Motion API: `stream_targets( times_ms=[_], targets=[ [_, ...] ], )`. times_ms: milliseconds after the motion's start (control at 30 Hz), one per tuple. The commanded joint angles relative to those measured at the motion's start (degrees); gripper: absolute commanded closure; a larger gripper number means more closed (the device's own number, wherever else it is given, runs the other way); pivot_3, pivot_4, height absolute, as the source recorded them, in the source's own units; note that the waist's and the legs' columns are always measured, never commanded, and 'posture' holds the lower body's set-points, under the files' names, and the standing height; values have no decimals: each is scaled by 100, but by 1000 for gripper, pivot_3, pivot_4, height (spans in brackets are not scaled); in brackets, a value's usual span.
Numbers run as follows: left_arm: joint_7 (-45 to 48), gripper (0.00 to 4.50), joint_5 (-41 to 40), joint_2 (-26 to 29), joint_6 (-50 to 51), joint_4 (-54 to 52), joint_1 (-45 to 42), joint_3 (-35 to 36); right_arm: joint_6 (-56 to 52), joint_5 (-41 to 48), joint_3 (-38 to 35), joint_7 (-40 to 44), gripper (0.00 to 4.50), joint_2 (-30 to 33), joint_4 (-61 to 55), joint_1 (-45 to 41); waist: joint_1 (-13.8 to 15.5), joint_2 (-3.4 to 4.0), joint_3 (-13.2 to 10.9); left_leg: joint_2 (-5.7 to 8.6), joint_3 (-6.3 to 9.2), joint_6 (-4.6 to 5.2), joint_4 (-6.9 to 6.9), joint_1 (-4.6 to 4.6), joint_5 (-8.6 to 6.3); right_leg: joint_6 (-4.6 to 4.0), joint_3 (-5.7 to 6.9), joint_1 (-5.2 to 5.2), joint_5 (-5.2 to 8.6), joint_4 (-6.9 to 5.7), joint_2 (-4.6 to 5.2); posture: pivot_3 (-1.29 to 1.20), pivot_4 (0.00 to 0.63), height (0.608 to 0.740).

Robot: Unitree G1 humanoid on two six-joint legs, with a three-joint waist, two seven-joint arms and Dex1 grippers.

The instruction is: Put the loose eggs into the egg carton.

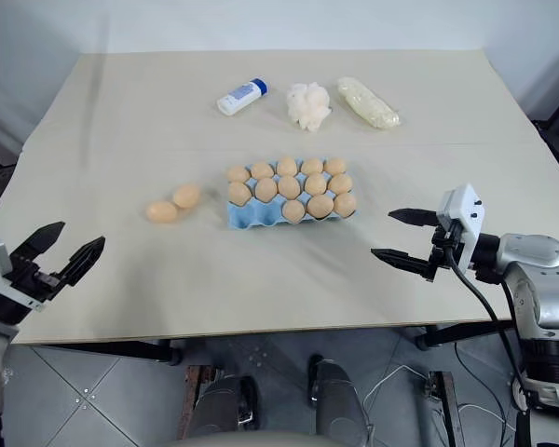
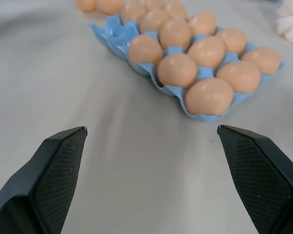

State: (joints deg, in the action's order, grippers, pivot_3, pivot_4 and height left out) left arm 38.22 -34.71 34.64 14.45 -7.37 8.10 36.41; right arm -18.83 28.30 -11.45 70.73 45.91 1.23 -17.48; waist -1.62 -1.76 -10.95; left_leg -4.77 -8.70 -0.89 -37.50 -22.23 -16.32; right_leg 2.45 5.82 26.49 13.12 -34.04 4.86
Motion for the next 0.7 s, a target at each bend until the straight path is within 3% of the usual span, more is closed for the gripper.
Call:
stream_targets(
  times_ms=[33, 267, 433, 700],
  targets=[
    [-37, 0, -160, 56, 44, -308, 262, 399, 95, 202, -140, 240, 14, 113, -119, 3, 5, 0, 0, 0, 0, 0, 2, 0, 0, 0, 1, 0, 0, 2, 0, 0, 150, 740],
    [54, 0, 9, 163, -2, -218, 61, 89, 90, 55, 65, 257, 14, 61, 123, -350, 17, 0, 0, 1, -1, -2, 7, -2, -2, -2, 2, 1, 0, 8, 0, 0, 150, 740],
    [118, 0, 319, 328, 16, 228, -844, -620, 75, 20, 177, 203, 14, 6, 171, -527, 46, 1, 1, 1, 0, -2, 4, -3, 0, -3, 4, 0, -1, 7, -2, 0, 150, 740],
    [530, 0, 1013, 423, -397, 2020, -2508, -1570, 26, 54, 168, 17, 14, -41, -30, -469, 18, 1, 0, -5, -46, 16, 6, -2, 7, -1, 8, 6, -3, -14, -15, 0, 150, 740]
  ],
)
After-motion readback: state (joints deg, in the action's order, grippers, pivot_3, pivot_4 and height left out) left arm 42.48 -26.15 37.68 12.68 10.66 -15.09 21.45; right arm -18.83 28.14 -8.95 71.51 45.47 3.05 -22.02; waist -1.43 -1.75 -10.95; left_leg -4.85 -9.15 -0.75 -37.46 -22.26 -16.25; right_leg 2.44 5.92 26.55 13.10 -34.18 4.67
